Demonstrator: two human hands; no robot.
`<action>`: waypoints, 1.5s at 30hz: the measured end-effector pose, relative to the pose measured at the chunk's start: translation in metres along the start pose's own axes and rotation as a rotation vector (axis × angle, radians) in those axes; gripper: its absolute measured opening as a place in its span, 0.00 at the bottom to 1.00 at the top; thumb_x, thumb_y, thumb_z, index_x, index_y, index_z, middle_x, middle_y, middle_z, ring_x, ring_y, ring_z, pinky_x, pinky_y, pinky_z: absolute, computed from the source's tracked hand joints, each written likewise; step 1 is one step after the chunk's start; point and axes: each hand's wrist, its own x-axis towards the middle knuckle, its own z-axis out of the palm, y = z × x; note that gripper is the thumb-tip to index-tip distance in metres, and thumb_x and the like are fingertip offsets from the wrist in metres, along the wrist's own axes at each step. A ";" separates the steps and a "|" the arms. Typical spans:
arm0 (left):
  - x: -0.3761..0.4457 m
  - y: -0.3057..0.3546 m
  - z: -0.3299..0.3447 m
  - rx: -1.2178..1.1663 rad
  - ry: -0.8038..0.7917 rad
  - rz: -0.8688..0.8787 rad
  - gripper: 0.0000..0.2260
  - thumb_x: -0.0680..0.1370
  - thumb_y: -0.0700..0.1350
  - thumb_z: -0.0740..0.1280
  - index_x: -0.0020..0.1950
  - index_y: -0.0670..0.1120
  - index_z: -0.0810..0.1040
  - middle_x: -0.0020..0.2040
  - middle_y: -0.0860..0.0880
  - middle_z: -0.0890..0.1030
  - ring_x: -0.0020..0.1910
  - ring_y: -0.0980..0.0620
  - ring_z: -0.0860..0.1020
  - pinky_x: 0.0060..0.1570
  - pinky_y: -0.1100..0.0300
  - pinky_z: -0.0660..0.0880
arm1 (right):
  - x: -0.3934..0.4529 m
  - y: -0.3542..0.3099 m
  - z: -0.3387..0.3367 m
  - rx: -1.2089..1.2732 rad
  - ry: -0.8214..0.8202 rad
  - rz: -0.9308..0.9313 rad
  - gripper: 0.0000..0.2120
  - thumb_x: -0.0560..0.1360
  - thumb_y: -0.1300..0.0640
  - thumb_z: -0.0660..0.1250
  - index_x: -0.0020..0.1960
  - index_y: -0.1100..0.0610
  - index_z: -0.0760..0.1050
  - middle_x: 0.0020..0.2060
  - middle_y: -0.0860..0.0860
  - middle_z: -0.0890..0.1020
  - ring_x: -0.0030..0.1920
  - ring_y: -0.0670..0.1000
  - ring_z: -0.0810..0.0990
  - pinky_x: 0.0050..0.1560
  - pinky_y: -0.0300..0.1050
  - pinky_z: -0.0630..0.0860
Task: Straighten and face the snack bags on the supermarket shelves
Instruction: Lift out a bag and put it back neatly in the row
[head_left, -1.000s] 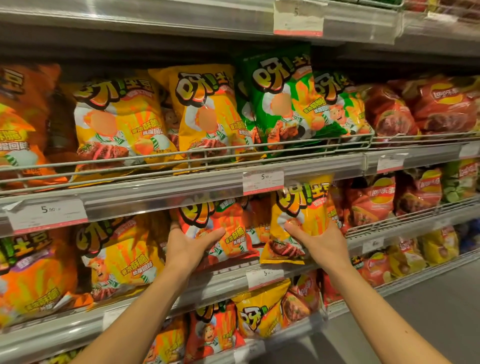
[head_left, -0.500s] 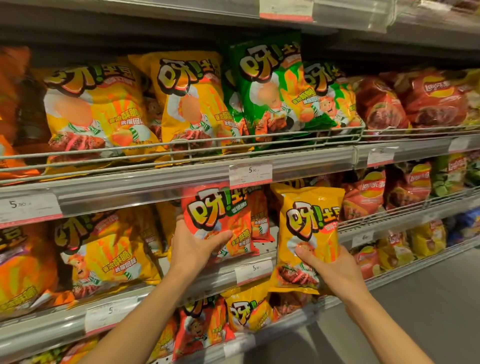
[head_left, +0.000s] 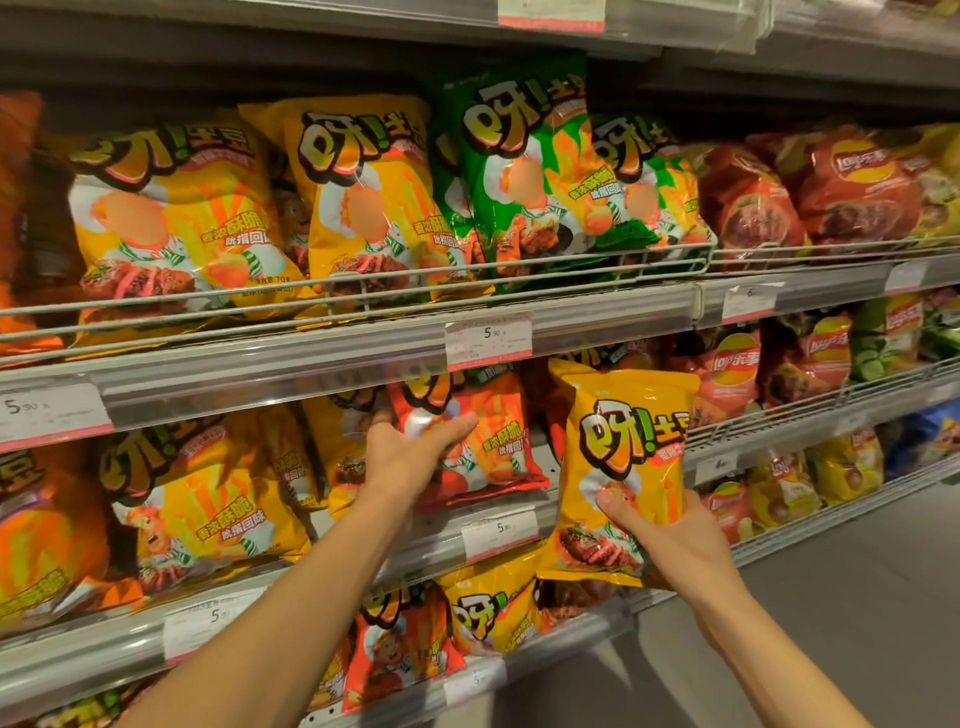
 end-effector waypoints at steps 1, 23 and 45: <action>0.001 0.003 -0.001 -0.012 -0.007 -0.010 0.33 0.59 0.55 0.84 0.58 0.46 0.76 0.51 0.47 0.85 0.45 0.50 0.85 0.44 0.55 0.82 | -0.001 0.002 -0.002 0.007 0.009 0.005 0.27 0.56 0.30 0.78 0.51 0.41 0.83 0.42 0.40 0.87 0.48 0.44 0.84 0.45 0.45 0.76; 0.002 0.015 0.050 -0.025 0.009 0.009 0.40 0.59 0.56 0.84 0.65 0.45 0.72 0.59 0.44 0.81 0.55 0.42 0.81 0.57 0.44 0.79 | -0.037 0.039 -0.041 -0.010 0.085 0.191 0.46 0.50 0.25 0.79 0.63 0.43 0.77 0.53 0.42 0.85 0.55 0.51 0.84 0.62 0.57 0.79; -0.015 -0.017 0.047 0.534 -0.086 0.108 0.44 0.65 0.72 0.71 0.69 0.44 0.68 0.64 0.44 0.73 0.63 0.42 0.73 0.59 0.44 0.75 | -0.059 0.013 -0.012 -0.029 -0.011 0.129 0.42 0.53 0.33 0.82 0.63 0.44 0.75 0.53 0.43 0.85 0.54 0.48 0.84 0.60 0.55 0.80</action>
